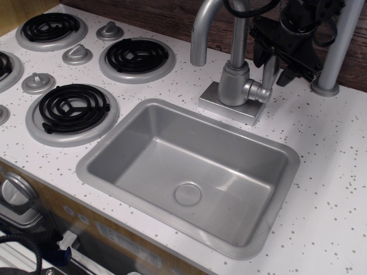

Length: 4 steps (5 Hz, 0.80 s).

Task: Lever vertical to front

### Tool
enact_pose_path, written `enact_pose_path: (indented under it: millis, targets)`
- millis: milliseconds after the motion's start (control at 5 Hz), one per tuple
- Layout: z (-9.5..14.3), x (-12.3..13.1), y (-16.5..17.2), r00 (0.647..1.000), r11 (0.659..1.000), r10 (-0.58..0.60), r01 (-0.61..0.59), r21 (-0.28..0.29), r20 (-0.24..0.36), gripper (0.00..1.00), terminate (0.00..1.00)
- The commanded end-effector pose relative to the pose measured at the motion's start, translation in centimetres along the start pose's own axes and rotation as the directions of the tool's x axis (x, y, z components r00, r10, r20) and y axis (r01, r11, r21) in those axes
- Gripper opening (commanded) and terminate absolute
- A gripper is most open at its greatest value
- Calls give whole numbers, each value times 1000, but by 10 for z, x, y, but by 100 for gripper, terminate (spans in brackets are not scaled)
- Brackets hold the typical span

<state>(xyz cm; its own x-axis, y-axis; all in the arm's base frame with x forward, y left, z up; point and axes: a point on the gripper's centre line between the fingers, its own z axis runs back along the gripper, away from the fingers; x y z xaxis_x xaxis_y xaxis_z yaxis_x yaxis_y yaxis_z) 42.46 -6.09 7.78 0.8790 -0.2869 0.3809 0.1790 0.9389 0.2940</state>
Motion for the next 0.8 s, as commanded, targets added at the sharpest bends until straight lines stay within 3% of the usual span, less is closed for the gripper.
enact_pose_path:
  millis: [0,200,400,600]
  targets:
    - [14,6,4,1000,1000,16,-16,10,13,0,0]
    - [22,-11,4,994,999,50,-48,23,-96,0,0]
    - [25,-26,-1,981,995,103,-103,11,-162,0,0]
    - [14,-34,-1,973,990,128,-137,-38,-191,0,0]
